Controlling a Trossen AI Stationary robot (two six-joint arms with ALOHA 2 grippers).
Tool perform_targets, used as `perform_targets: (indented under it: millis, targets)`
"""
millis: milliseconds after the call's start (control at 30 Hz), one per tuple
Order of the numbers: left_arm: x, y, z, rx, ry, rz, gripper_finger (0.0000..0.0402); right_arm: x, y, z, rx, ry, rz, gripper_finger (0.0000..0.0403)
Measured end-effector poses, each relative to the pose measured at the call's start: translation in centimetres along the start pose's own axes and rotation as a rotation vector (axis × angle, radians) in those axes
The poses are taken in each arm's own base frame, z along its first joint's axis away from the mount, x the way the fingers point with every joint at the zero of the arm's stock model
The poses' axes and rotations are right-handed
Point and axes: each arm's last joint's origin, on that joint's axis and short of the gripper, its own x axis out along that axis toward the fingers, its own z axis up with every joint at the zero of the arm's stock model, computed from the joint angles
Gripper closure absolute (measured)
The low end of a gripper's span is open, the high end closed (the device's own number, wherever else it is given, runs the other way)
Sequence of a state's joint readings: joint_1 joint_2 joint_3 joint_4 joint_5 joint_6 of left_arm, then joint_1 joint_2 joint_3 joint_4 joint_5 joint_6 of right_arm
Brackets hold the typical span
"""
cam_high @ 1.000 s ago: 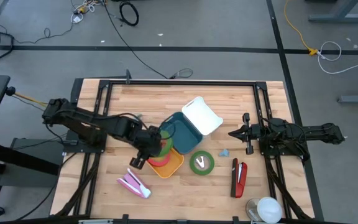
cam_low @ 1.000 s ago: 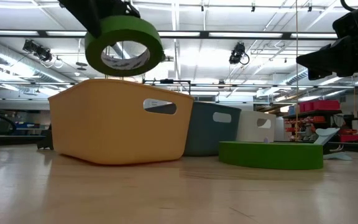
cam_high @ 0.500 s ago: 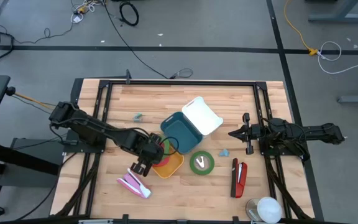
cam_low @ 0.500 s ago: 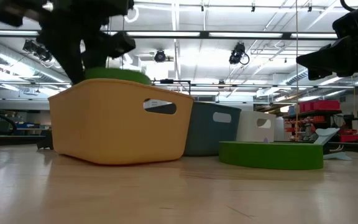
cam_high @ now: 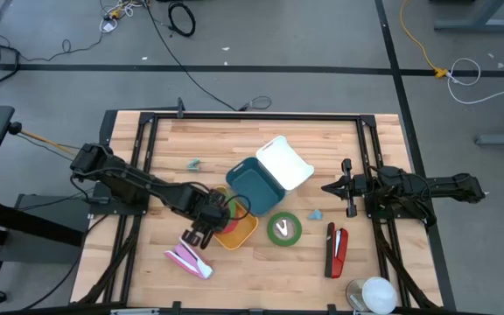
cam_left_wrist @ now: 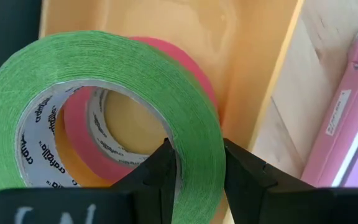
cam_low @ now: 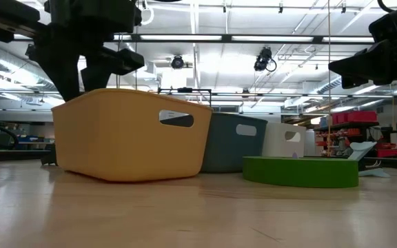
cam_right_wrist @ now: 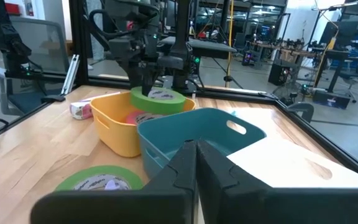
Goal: Pick and place Stapler, Stapler remover, tape
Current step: Put the top green tape into the yellow bin, then put the top light blue staple remover into the blue bin
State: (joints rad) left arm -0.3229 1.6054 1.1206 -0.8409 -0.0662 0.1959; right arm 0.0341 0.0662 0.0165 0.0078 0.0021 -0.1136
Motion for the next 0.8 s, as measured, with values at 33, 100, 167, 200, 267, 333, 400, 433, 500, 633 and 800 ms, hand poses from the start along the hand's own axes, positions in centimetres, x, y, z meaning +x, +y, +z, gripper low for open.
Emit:
perform_targets:
  millis: [33, 100, 167, 200, 267, 333, 400, 433, 500, 633, 800]
  targets:
    - [0.0, 0.0, 0.0, 0.0, -0.004, 0.001, 0.0289, 0.0, 0.0, 0.0, 0.0, 0.0, 0.0, 0.039]
    - [0.0, 0.0, 0.0, 0.006, -0.004, -0.004, 0.0288, 0.0, 0.0, 0.0, 0.0, 0.0, 0.0, 0.039]
    - [0.0, -0.1, 0.1, 0.028, -0.011, -0.027, 0.0281, 0.0, 0.0, 0.0, 0.0, 0.0, 0.0, 0.039]
    - [0.0, -0.1, 0.1, 0.034, -0.015, -0.037, 0.0275, 0.0, 0.0, 0.0, 0.0, 0.0, 0.0, 0.039]
    - [0.0, -0.1, 0.2, 0.046, -0.027, -0.054, 0.0256, 0.0, 0.0, 0.0, 0.0, 0.0, 0.0, 0.039]
    - [-0.1, -0.2, 0.2, 0.055, -0.04, -0.078, 0.0235, 0.0, 0.0, 0.0, 0.0, 0.0, 0.0, 0.039]
    - [-0.1, -0.2, 0.2, 0.054, -0.042, -0.083, 0.0213, 0.0, 0.0, 0.0, 0.0, 0.001, 0.0, 0.039]
    - [-0.1, -0.2, 0.2, 0.053, -0.042, -0.084, 0.0203, 0.0, 0.0, 0.0, 0.0, 0.0, 0.0, 0.039]
    - [-0.1, -0.2, 0.2, 0.051, -0.041, -0.086, 0.0185, 0.0, 0.0, 0.0, 0.0, 0.0, 0.0, 0.039]
    - [-0.4, -0.2, 0.4, 0.051, -0.04, -0.087, 0.0165, 0.0, 0.0, 0.0, 0.0, 0.001, 0.0, 0.039]
    - [-1.5, 0.1, 1.2, 0.045, -0.078, -0.081, 0.0164, 0.0, 0.0, 0.0, 0.0, 0.0, 0.0, 0.039]
